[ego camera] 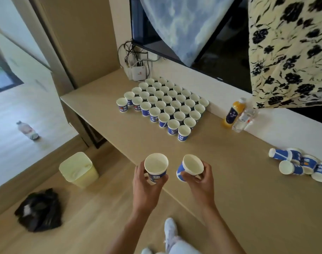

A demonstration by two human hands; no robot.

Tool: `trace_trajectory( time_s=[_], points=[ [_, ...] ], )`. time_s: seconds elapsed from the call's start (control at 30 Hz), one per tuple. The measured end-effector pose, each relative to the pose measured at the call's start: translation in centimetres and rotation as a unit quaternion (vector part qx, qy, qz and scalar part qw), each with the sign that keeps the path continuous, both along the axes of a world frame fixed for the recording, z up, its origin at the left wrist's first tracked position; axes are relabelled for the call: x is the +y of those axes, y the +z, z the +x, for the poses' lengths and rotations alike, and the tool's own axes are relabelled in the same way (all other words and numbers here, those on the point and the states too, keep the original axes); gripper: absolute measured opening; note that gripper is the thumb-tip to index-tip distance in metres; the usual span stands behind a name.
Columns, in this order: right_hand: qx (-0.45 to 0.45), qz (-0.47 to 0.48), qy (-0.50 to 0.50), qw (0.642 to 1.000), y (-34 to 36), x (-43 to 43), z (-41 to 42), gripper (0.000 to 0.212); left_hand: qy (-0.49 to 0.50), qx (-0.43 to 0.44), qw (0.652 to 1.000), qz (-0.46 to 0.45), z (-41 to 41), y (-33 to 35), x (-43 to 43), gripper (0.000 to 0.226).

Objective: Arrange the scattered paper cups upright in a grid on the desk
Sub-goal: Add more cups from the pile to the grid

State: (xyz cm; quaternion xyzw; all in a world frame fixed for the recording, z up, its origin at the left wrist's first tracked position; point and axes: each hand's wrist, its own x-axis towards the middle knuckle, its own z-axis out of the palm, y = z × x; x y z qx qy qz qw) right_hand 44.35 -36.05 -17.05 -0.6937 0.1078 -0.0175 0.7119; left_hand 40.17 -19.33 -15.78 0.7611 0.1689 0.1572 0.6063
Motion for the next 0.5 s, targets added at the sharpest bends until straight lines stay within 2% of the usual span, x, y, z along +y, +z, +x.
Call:
trace_trajectory(
  time_s=[0.27, 0.5],
  points=[
    [0.022, 0.023, 0.022, 0.999, -1.9, 6.4, 5.7, 0.057, 0.031, 0.015, 0.999, 0.023, 4.3, -1.1, 5.8, 0.055],
    [0.049, 0.055, 0.004, 0.997, -3.6, 12.9, 14.5, 0.060, 0.025, 0.069, 0.994, 0.075, 13.1, -1.7, 11.8, 0.058]
  ],
)
